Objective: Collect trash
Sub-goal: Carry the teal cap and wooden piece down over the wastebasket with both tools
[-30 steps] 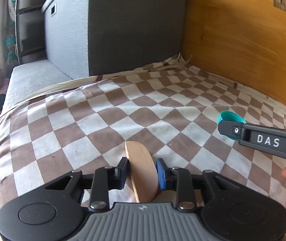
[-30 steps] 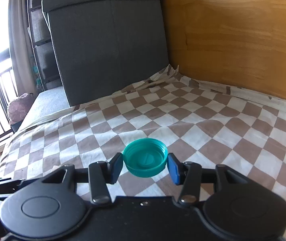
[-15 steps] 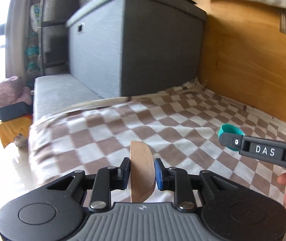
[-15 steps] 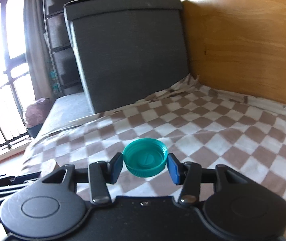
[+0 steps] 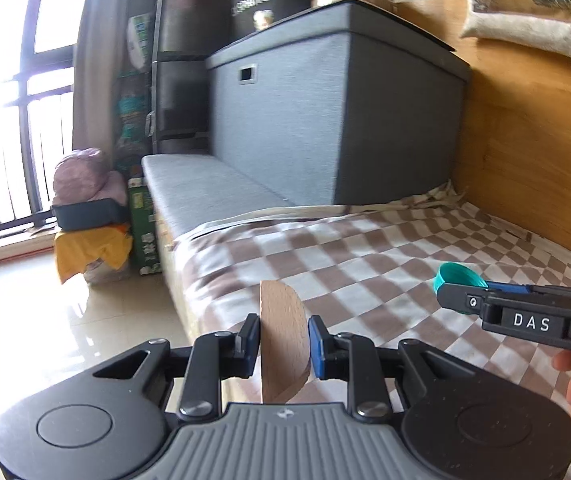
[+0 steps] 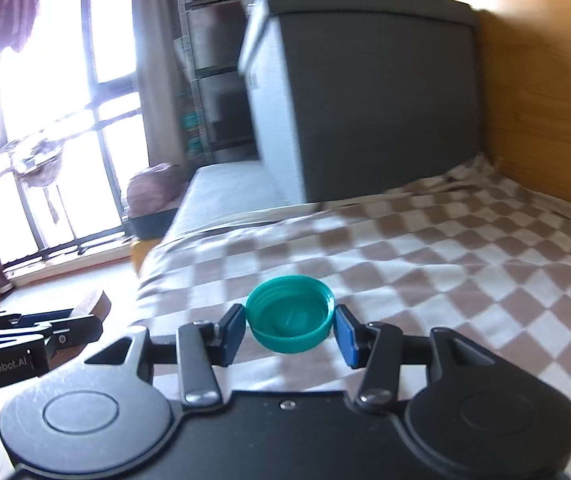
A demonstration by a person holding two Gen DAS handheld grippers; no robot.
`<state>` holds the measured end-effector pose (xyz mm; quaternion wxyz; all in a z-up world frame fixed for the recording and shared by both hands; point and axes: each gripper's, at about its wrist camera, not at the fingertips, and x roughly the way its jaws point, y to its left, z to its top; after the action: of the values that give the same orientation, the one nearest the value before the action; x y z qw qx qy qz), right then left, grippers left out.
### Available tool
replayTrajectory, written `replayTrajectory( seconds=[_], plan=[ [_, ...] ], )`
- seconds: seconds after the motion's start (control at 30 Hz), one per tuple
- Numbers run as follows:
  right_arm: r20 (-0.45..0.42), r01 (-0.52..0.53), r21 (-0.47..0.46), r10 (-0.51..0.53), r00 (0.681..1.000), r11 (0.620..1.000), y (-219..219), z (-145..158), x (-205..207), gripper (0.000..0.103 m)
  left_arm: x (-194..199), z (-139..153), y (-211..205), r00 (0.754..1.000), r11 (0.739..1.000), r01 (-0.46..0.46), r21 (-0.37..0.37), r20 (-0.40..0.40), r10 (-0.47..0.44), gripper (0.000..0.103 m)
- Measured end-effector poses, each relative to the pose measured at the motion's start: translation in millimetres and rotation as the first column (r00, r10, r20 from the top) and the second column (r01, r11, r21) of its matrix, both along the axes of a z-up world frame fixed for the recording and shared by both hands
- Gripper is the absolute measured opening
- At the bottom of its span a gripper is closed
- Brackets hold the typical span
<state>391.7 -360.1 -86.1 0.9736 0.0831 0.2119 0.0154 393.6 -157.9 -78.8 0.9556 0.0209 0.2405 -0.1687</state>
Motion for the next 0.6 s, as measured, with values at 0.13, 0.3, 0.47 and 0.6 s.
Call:
replayTrajectory(
  seconds=[0.13, 0.3, 0.47, 0.6],
  plan=[
    [0.001, -0.091, -0.019, 0.091, 0.996, 0.996, 29, 3, -5, 0.049, -11, -2, 28, 0.999, 0.999, -0.036, -0.016, -0.011, 0.036, 0.027],
    [-0.009, -0.223, -0.049, 0.222, 0.975, 0.974, 72, 2, -13, 0.049, -27, -6, 59, 0.998, 0.998, -0.066, -0.013, -0.023, 0.065, 0.027],
    [-0.041, -0.334, -0.066, 0.331, 0.943, 0.940, 111, -4, -24, 0.049, -43, -14, 91, 0.994, 0.995, -0.099, -0.007, -0.046, 0.099, 0.027],
    [-0.078, -0.403, -0.084, 0.397, 0.914, 0.911, 136, -13, -32, 0.049, -53, -24, 114, 0.989, 0.993, -0.119, 0.010, -0.083, 0.120, 0.027]
  ],
)
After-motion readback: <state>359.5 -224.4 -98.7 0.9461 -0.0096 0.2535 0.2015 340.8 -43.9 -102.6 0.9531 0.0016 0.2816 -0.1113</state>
